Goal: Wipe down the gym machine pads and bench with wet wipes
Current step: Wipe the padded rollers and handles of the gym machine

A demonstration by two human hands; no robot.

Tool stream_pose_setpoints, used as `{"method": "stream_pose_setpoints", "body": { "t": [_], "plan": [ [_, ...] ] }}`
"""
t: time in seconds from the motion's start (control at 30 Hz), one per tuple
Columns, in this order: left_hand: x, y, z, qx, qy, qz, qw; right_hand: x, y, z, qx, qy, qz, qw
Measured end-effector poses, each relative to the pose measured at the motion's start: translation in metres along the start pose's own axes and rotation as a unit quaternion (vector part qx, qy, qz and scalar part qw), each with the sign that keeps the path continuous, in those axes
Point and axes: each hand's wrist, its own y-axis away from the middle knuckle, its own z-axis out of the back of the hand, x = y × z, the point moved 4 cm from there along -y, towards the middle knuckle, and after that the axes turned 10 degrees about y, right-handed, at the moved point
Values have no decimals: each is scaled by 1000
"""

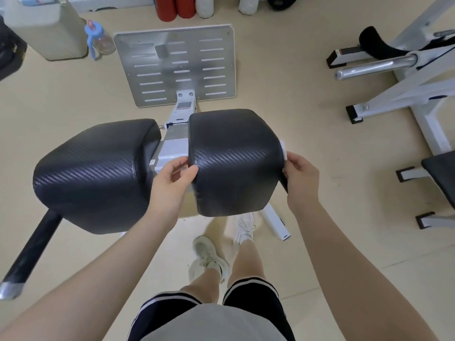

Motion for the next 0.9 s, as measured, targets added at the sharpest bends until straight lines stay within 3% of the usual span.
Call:
{"method": "stream_pose_setpoints", "body": {
  "t": [0.1,0.27,0.33,0.47,0.57,0.6,0.67,0.7,0.77,0.9],
  "plan": [
    [11,14,0,4,-20,-8,1000,-13,21,7,-16,24,13,999],
    [30,28,-2,-21,-57,0,998,-78,48,-1,-52,108,-68,990],
    [32,28,-3,-36,-65,-12,997,-73,42,-4,-64,69,-80,992],
    [37,29,-7,-61,-63,-33,996,-24,25,1,-72,23,23,997],
    [46,28,-11,-87,-52,-62,993,-34,25,2,-47,27,57,997],
    [49,27,-11,-94,-51,-73,992,-50,27,-1,-48,46,52,996],
    [53,26,-10,-91,-60,-91,990,-101,32,-8,-53,77,-37,995],
    [54,25,-9,-85,-58,-97,990,-125,33,-13,-34,99,-87,991],
    [56,24,-6,-71,-45,-99,992,-156,37,-26,30,165,-96,981],
    [58,23,-1,-57,-34,-108,992,-166,48,-47,114,279,9,953]
  ]
}}
